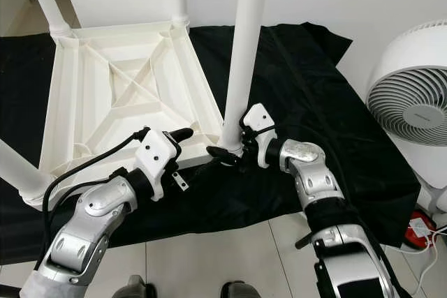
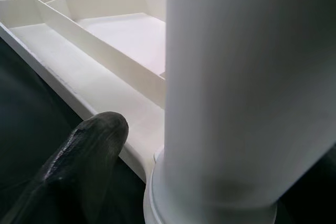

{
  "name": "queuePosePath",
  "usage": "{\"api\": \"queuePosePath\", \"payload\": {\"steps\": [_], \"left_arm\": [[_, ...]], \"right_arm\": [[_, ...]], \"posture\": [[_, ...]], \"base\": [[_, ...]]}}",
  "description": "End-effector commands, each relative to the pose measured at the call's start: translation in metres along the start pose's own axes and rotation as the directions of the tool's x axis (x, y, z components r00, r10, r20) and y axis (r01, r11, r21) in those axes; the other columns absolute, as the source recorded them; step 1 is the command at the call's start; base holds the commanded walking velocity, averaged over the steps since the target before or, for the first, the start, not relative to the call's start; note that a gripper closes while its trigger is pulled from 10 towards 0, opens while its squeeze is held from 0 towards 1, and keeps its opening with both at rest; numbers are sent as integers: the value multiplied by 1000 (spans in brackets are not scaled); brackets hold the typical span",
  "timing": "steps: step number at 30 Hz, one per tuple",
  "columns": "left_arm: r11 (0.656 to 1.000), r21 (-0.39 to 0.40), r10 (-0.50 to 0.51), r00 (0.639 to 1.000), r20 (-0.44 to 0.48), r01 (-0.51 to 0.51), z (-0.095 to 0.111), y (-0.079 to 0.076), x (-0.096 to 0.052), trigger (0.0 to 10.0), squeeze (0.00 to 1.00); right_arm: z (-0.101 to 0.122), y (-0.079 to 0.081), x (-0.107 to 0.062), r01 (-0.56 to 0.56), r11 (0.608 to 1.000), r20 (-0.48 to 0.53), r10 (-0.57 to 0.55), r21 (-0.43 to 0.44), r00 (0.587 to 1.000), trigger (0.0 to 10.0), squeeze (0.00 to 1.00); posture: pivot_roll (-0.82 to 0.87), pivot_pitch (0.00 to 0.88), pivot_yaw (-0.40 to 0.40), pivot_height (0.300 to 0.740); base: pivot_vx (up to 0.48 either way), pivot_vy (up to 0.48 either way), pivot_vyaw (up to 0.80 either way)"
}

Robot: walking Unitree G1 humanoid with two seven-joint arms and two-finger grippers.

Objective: Building children table

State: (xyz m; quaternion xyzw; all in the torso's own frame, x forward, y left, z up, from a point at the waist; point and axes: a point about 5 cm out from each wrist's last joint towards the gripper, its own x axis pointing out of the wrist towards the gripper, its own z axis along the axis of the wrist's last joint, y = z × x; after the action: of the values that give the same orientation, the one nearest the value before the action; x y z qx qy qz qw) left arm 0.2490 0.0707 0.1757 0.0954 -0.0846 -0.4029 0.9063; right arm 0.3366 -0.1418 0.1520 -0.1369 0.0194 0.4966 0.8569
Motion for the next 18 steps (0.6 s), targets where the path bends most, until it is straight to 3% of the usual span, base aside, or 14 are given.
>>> {"api": "queuePosePath", "payload": {"steps": [1, 2, 3, 11, 12, 16, 18], "left_arm": [[999, 9, 40, 999, -13, -39, -2, 3, 1, 10000, 0], [999, 10, 39, 999, -13, -38, -1, 3, 1, 10000, 0], [999, 11, 36, 999, -13, -36, -1, 3, 1, 10000, 0], [999, 10, 31, 999, -9, -31, -1, 2, 2, 10000, 0], [1000, 7, 31, 999, -9, -30, -1, 1, 2, 10000, 0], [1000, -3, 29, 1000, -7, -29, -1, -1, 2, 10000, 0], [1000, -7, 23, 1000, -9, -23, -2, -3, 2, 10000, 0]], "right_arm": [[-2, 4, 4, -29, 1000, -7, 29, -2, 1000, 4039, 0], [-4, 3, 5, -33, 999, -3, 33, -1, 999, 3647, 0], [-6, 4, 6, -34, 999, 2, 34, -1, 999, 0, 0], [-15, 15, 6, -27, 999, 36, 26, 34, 999, 0, 0], [-17, 16, 6, -10, 999, 39, 8, 47, 999, 10000, 0], [-19, 19, 6, 27, 997, 53, -31, 72, 998, 10000, 0], [-17, 21, 8, 123, 987, 70, -131, 99, 989, 10000, 0]], "posture": [[-14, 56, 5, 740], [-14, 56, 5, 740], [-14, 56, 5, 740], [-19, 59, 7, 740], [-25, 66, 6, 740], [-31, 68, 6, 740], [-36, 70, 5, 740]], "base": [[0, 0, 0], [0, 0, 0], [0, 0, 0], [0, 0, 0], [0, 0, 0], [0, 0, 0], [0, 0, 0]]}}
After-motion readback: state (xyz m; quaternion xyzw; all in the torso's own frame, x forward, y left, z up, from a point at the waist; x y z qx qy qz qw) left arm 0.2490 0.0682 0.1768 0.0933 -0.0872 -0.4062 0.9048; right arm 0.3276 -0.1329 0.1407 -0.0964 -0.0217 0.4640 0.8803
